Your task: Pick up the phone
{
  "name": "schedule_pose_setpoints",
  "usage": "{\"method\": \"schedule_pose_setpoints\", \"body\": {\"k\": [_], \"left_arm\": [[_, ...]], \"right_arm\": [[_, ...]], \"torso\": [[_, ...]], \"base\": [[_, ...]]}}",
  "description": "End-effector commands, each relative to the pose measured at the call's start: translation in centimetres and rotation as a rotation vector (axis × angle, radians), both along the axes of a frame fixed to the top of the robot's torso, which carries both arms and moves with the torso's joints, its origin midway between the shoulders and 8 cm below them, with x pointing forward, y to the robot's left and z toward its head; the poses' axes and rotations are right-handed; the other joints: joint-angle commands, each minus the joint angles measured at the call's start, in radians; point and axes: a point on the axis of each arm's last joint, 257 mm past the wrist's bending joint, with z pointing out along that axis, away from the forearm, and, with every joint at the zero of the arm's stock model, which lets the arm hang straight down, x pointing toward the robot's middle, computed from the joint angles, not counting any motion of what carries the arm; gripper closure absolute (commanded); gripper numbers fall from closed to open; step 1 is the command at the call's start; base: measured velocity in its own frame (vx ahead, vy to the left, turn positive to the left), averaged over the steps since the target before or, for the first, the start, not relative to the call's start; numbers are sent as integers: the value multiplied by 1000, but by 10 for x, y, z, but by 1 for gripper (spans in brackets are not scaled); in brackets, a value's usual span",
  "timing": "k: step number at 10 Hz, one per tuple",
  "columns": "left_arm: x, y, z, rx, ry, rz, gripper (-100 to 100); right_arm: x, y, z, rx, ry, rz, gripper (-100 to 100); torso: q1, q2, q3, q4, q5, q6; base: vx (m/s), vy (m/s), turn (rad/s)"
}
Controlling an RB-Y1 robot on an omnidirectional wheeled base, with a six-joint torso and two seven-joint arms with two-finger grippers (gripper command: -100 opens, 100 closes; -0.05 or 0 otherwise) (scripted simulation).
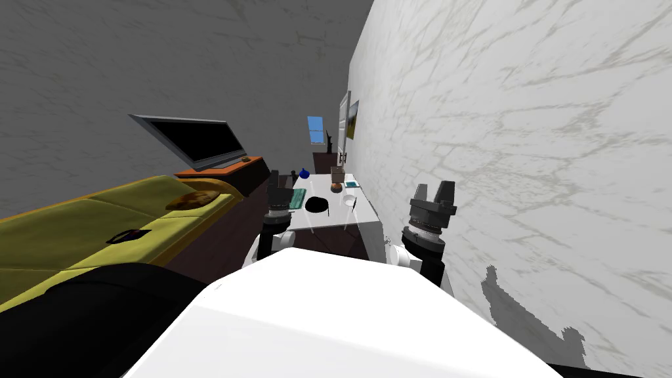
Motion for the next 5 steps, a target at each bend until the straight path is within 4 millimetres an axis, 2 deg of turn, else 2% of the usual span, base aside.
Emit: {"method": "schedule_pose_setpoints", "body": {"k": [1, 5], "left_arm": [[12, 0, -8, 22, 44, -8, -100], [37, 5, -27, 45, 140, -9, -100]], "right_arm": [[0, 0, 0, 0, 0, 0, 0], [0, 0, 0, 0, 0, 0, 0]], "torso": [[0, 0, 0, 0, 0, 0], [-3, 1, 1, 0, -1, 0]], "base": [[-4, -29, -19], [-14, -46, -24]]}}
